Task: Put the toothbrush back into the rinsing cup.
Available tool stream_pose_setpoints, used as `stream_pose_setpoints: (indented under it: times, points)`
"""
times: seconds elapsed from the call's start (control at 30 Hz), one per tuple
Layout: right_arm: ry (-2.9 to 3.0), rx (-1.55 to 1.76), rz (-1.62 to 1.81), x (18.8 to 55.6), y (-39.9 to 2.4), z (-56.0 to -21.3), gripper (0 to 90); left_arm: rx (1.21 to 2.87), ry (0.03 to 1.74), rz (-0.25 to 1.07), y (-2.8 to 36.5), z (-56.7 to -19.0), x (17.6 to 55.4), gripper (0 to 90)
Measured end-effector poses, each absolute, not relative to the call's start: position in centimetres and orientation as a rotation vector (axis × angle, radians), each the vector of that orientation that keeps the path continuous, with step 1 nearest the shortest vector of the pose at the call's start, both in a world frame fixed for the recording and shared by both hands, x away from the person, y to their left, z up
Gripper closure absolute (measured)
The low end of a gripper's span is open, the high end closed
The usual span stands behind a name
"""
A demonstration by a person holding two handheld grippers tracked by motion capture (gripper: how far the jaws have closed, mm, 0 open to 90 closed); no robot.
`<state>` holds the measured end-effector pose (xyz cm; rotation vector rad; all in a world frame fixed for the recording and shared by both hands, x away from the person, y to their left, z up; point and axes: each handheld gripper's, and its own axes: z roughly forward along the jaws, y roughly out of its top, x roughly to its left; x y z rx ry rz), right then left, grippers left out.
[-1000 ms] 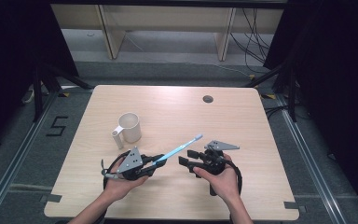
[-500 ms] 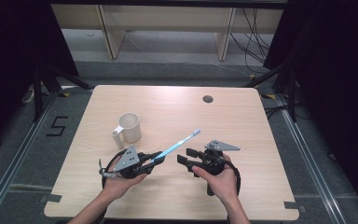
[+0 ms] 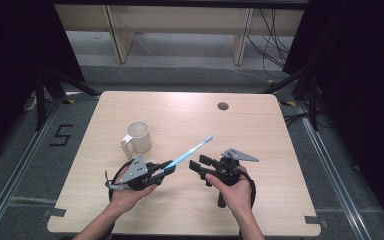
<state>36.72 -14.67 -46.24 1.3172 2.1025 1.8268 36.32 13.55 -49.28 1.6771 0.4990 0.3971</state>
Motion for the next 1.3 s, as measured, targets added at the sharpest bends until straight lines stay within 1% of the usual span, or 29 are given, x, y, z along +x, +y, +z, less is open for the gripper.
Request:
stream_pose_setpoints:
  times: [0.27, 0.43, 0.53, 1.3]
  points:
    - [2.074, 1.322, 1.868, 37.1, -14.5, -46.1, 44.2, 1.676, 0.497, 0.4, 13.5, -49.3, 36.3, 77.7]
    - [2.064, 1.357, 1.889, 37.1, -14.4, -45.9, 44.1, 1.648, 0.488, 0.396, 13.4, -49.3, 36.4, 77.7]
    - [2.054, 1.358, 1.906, 37.3, -14.3, -45.9, 44.3, 1.674, 0.5, 0.4, 13.5, -49.3, 36.3, 77.7]
    - [2.039, 1.408, 1.936, 38.0, -14.2, -46.1, 44.4, 1.672, 0.495, 0.387, 13.1, -49.2, 36.3, 77.7]
